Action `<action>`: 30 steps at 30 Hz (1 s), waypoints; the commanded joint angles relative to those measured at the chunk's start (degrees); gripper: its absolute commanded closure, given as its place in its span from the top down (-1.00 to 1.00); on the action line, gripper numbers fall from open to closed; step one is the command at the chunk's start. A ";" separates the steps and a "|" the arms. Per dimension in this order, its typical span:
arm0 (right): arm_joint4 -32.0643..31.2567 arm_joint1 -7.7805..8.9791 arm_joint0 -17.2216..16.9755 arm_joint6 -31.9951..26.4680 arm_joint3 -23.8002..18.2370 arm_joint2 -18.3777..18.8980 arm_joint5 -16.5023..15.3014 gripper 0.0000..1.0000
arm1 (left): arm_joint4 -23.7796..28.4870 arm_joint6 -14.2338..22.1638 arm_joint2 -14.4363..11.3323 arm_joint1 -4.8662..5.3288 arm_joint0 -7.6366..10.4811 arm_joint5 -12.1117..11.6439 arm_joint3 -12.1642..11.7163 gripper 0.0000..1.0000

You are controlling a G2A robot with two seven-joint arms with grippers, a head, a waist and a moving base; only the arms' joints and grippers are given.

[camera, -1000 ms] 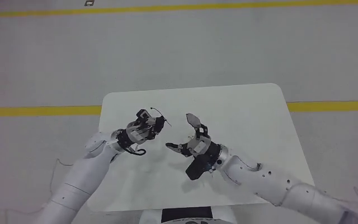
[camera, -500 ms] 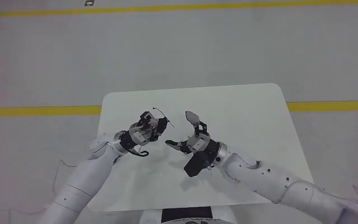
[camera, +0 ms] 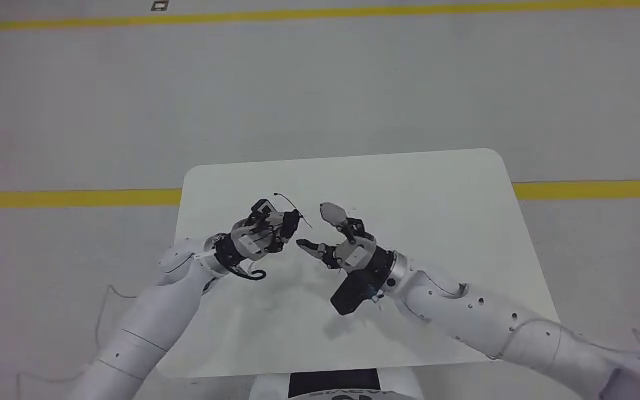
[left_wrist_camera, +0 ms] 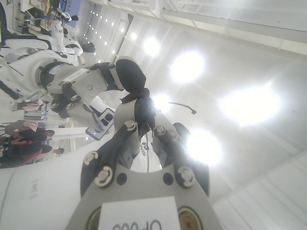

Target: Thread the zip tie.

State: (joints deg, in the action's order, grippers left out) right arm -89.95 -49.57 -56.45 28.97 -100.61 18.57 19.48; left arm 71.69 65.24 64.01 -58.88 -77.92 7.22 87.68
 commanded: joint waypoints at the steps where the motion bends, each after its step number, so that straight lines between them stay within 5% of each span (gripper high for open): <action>1: 0.00 0.08 0.05 0.04 -0.05 -0.08 0.00 -0.22 | 0.00 0.00 0.00 0.00 0.00 0.00 0.00 -1.00; 12: 0.00 0.00 0.23 0.12 -0.17 -0.45 0.00 -0.50 | 0.00 0.00 0.00 0.00 0.00 0.00 0.00 -1.00; 30: 0.00 -0.43 0.05 0.11 0.12 0.01 0.00 -0.68 | 0.00 0.00 0.00 0.00 0.00 0.00 0.00 -1.00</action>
State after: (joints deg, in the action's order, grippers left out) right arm -89.95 -49.99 -56.42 29.07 -100.49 18.60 19.48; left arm 71.70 65.24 64.01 -58.88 -77.92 7.22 87.68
